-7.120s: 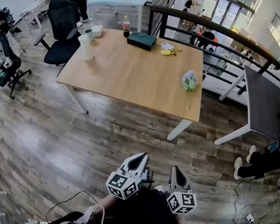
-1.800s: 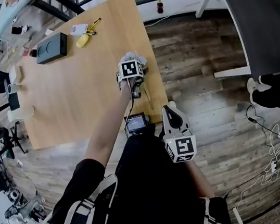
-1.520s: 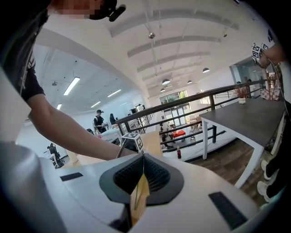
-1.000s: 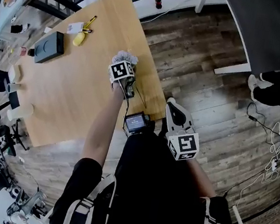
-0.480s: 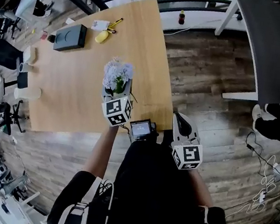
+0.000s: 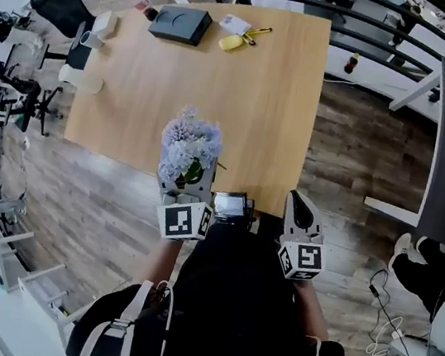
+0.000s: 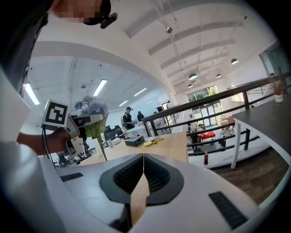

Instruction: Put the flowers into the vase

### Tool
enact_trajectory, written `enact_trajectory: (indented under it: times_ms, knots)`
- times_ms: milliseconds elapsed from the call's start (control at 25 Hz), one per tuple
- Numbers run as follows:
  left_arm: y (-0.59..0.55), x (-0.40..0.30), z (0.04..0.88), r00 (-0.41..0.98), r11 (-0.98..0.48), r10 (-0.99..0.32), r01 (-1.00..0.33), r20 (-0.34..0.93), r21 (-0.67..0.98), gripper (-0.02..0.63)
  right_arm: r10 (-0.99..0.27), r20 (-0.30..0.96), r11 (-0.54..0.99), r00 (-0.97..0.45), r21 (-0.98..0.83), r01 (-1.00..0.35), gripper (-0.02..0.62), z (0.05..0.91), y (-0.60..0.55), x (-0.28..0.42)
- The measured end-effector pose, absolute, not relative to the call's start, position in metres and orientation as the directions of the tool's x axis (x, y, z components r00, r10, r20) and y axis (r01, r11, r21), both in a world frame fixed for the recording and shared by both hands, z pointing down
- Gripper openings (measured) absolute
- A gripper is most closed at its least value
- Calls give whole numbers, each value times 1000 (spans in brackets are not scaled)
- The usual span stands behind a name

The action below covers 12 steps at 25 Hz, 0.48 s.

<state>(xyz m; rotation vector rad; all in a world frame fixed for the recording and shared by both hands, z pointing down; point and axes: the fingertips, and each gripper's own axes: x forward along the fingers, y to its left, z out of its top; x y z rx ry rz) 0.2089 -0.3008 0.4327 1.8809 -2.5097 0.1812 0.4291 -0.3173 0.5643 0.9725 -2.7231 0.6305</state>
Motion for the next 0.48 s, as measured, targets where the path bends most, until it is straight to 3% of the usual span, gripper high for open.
enact_trajectory:
  times_ms: [480]
  knots:
    - [-188, 144, 420, -516, 514, -855, -856, 49, -50, 373, -353, 267, 840, -897, -332, -429, 17, 559, -275, 342]
